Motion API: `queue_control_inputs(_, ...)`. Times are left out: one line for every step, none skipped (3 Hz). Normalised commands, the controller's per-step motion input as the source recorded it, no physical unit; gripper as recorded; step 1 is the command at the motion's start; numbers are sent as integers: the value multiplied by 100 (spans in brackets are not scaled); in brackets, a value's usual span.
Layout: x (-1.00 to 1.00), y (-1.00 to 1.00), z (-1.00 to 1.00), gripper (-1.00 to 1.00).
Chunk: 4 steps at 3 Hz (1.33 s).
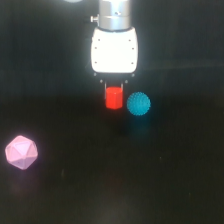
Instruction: Pick up the red object from the table
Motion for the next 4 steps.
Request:
queue_control_inputs(39, 39, 100, -98)
queue_control_inputs(24, -56, 94, -100)
queue_control_inputs(1, -79, 69, -100)
queue_control_inputs(-14, 2, 100, -96)
